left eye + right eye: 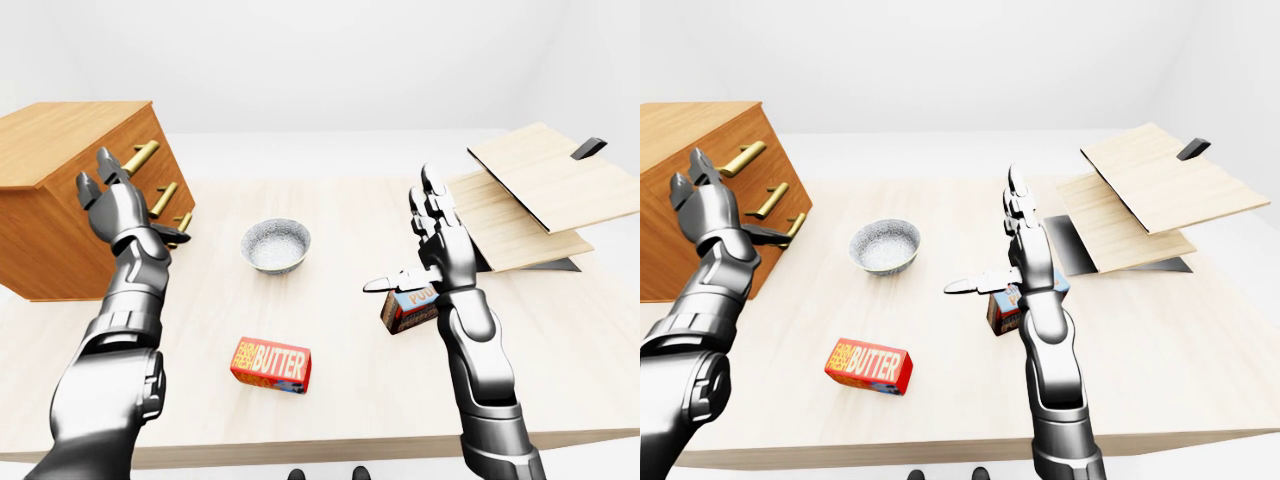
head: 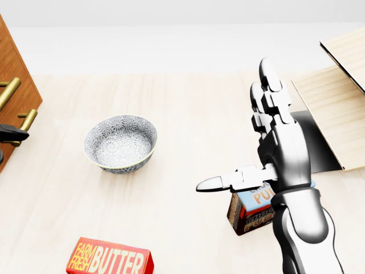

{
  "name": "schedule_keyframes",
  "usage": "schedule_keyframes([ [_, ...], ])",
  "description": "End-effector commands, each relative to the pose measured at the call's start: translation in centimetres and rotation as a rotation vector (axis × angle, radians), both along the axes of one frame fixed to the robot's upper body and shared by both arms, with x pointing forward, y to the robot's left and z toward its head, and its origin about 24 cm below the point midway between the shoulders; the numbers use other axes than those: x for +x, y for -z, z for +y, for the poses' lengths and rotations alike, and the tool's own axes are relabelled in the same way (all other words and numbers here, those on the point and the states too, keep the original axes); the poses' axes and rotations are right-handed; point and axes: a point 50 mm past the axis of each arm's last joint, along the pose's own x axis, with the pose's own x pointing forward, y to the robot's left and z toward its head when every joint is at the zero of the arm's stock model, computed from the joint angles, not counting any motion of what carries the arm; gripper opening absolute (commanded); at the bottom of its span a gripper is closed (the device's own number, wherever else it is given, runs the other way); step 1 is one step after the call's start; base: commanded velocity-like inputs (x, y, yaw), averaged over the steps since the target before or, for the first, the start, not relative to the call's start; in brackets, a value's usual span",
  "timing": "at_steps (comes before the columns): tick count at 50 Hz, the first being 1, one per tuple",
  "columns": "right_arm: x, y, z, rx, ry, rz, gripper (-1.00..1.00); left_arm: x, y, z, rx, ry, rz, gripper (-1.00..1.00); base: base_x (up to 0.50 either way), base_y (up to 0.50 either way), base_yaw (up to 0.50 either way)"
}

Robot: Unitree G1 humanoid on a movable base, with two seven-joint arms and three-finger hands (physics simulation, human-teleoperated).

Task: Close the top drawer of the cabinet.

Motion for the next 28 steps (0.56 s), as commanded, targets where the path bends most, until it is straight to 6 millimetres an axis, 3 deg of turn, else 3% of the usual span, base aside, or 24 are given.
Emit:
schedule_keyframes([
  [1, 0.1, 0.0, 0.1, 0.000, 0.001, -0.001, 1.00, -0.4, 0.5, 1.2, -0.005, -0.044, 0.040, 1.00, 0.00, 0.00, 0.00],
  [16, 0.1, -0.2, 0.0, 0.001, 0.003, -0.009, 1.00, -0.6, 0.4, 1.6, 0.001, -0.055, 0.046, 1.00, 0.00, 0.00, 0.00],
  [28, 0.1, -0.2, -0.1, 0.001, 0.003, -0.007, 1.00, -0.4, 0.4, -0.4, -0.059, 0.015, -0.056, 1.00, 0.00, 0.00, 0.00],
])
